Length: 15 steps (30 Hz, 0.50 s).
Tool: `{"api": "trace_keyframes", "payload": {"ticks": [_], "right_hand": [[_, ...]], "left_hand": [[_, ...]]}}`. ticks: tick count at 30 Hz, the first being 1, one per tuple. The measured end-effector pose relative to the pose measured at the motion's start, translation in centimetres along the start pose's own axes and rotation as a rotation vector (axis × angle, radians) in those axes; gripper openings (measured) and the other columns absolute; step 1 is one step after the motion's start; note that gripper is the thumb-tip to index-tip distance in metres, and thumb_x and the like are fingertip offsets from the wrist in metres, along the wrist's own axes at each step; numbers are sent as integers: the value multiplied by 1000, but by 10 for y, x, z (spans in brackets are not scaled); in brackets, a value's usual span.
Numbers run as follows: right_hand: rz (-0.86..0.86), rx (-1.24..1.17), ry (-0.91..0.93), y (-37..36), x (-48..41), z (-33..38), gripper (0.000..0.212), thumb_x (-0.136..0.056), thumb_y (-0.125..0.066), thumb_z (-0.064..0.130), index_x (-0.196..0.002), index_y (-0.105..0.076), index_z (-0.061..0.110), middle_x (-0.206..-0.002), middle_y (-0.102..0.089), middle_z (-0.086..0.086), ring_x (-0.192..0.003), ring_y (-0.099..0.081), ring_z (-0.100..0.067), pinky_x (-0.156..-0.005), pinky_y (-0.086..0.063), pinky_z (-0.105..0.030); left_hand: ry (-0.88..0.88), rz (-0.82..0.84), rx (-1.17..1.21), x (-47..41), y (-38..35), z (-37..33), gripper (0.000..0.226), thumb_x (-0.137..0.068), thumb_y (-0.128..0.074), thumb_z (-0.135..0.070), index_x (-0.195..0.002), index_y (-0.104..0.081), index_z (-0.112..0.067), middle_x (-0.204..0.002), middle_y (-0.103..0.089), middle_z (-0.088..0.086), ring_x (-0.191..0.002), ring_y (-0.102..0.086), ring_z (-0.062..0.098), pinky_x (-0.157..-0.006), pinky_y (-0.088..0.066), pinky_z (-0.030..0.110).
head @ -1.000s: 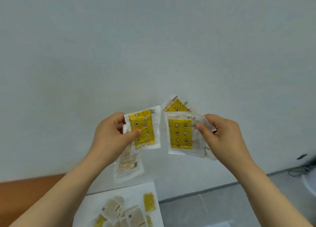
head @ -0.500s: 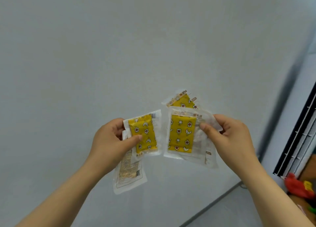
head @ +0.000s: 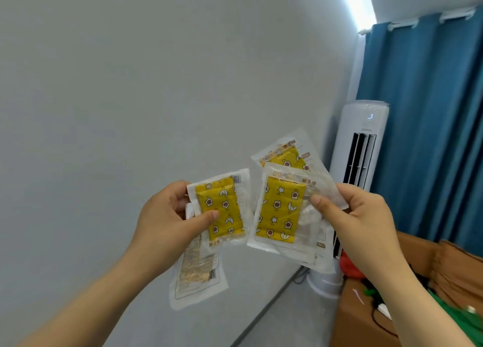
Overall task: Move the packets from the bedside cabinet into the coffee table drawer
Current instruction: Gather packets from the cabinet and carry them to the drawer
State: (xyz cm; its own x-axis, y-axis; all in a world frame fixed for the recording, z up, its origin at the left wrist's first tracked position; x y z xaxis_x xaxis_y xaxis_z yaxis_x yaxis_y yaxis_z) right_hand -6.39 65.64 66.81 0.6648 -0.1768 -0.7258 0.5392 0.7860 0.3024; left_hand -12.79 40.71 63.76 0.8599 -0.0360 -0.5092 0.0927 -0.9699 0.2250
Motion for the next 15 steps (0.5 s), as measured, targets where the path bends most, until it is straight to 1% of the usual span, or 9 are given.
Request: {"api": "trace_keyframes", "payload": {"ticks": [4, 8, 12, 15], "right_hand": [[-116, 37, -51, 33, -10, -21, 10, -86, -65, 18, -84, -71, 27, -77, -73, 19, -69, -68, 1, -52, -49, -10], [-202, 163, -65, 54, -17, -38, 9, -87, -65, 20, -83, -72, 26, -78, -73, 17, -71, -69, -2, -56, -54, -16], [-307, 283, -85, 78, -31, -54, 10, -88, -65, 19, -85, -73, 25, -78, -73, 15, -71, -69, -3, -59, -56, -22], [-378, 357, -102, 95, -36, -63, 10, -87, -66, 19, -84, -72, 26, -77, -73, 16, -69, -68, -3, -57, -55, -20]], "left_hand": [[-36, 101, 55, -27, -47, -1, 29, -72, -80, -19, -93, -61, -24, -78, -75, -8, -68, -72, 11, -62, -58, 30], [-96, 187, 120, -56, -88, -2, 32, -73, -79, -21, -94, -56, -29, -77, -74, -12, -65, -71, 7, -54, -54, 20], [-143, 293, 197, -90, -133, -4, 34, -73, -79, -21, -97, -55, -29, -77, -74, -11, -65, -72, 8, -55, -55, 22], [-172, 375, 265, -113, -169, -4, 36, -73, -78, -20, -98, -55, -30, -78, -74, -13, -65, -72, 7, -51, -55, 18]]}}
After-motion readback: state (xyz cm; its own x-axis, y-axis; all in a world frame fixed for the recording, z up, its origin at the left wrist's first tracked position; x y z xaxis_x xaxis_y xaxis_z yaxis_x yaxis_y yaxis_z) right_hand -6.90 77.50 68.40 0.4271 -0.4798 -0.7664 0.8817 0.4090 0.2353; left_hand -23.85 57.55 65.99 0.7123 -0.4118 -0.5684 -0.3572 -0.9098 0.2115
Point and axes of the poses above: each hand's wrist, its own x-axis away from the middle knuckle, its own y-axis out of the back of the hand, z = x × y, the point moved 2 cm from there along -x, towards the middle knuckle
